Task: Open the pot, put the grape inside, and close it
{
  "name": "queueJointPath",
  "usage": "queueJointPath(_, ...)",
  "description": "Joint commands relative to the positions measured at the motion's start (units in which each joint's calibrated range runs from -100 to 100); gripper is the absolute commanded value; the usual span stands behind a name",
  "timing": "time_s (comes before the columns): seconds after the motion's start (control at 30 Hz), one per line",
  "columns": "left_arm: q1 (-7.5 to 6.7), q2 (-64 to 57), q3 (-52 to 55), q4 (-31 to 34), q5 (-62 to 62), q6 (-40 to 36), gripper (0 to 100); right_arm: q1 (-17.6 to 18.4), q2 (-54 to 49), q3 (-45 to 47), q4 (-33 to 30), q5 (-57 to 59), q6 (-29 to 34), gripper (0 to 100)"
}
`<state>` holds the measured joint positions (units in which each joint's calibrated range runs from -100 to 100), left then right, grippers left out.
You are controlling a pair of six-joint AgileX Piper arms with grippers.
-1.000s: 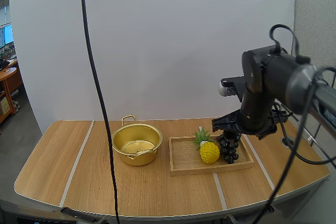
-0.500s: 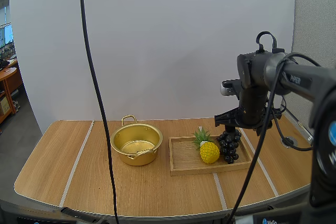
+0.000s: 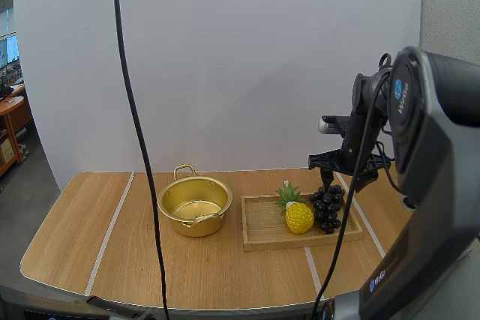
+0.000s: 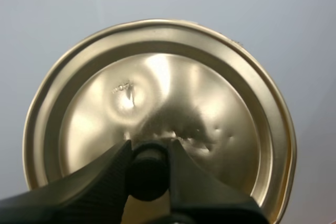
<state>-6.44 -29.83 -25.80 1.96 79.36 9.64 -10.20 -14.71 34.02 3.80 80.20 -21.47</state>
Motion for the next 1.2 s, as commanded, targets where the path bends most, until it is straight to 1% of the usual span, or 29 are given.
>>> queueJointPath(0.0,-0.05,-0.16,-0.41,0.45,-2.04,-0.10,0,-0.26,3.13,-1.05,1.04,-3.15,-2.18,100)
queueJointPath(0.23,-0.05,-0.16,-0.41,0.45,-2.04,-0.10,0,-0.26,6.58,-1.05,1.04,-7.44,-2.39,100)
queueJointPath(0.5,-0.05,-0.16,-0.41,0.45,-2.04,-0.10,0,-0.26,11.44,-1.05,1.15,-8.37,-2.59,100)
queueJointPath(0.63,-0.05,-0.16,-0.41,0.45,-2.04,-0.10,0,-0.26,12.02,-1.05,2.85,-9.05,-3.54,100)
queueJointPath(1.17,-0.05,-0.16,-0.41,0.45,-2.04,-0.10,0,-0.26,17.93,-0.92,3.24,-11.69,-3.54,100)
